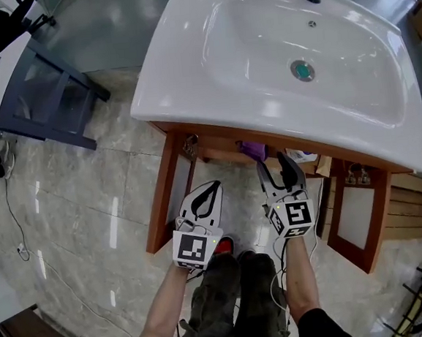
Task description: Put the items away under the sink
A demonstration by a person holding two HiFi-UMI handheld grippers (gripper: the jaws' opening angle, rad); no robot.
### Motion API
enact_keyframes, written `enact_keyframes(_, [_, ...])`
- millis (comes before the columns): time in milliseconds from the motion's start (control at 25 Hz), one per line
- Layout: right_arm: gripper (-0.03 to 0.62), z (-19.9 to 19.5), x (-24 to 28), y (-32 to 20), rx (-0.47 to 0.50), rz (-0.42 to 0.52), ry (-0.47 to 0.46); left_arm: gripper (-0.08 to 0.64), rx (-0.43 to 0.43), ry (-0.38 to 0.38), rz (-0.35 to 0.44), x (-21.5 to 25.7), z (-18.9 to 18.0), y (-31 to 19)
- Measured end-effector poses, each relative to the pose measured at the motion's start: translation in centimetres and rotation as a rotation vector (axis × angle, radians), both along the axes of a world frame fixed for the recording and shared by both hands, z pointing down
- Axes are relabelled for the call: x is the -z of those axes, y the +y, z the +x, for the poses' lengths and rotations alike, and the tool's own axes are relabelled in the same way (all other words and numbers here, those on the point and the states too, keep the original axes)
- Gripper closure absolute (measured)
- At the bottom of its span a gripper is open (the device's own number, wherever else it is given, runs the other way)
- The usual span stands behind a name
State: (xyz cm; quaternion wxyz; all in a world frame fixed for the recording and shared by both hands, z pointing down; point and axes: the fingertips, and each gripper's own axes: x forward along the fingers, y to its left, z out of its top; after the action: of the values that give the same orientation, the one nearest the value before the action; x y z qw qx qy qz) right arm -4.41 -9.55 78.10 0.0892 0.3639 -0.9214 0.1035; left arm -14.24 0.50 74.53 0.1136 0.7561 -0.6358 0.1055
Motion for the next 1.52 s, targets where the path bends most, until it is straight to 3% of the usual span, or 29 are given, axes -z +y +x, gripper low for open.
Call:
enact_keyframes(320, [0.382,1.9,7.7,2.9,-0.007,0.007,0.025,0.554,-0.018,0.004,0.009,8.0,1.1,1.4])
enact_keyframes(600, [0.471,4.1,15.3,3.8,-0.052,0.037,0.041,0.554,-0.031,0.006,0.044,15.6,2.4,1.7])
enact_keyframes(920, [0.523,7.3,24.2,4.1,-0.102,0.086,0.045,0.554,-0.061,0.002,0.068,23.5,4.4,2.3])
enact_keyframes(1520, [0.554,11.5,38.2,5.9,-0.138,0.164,0.079,0.554,-0.099,-0.039,0.126,36.7,6.2,2.7])
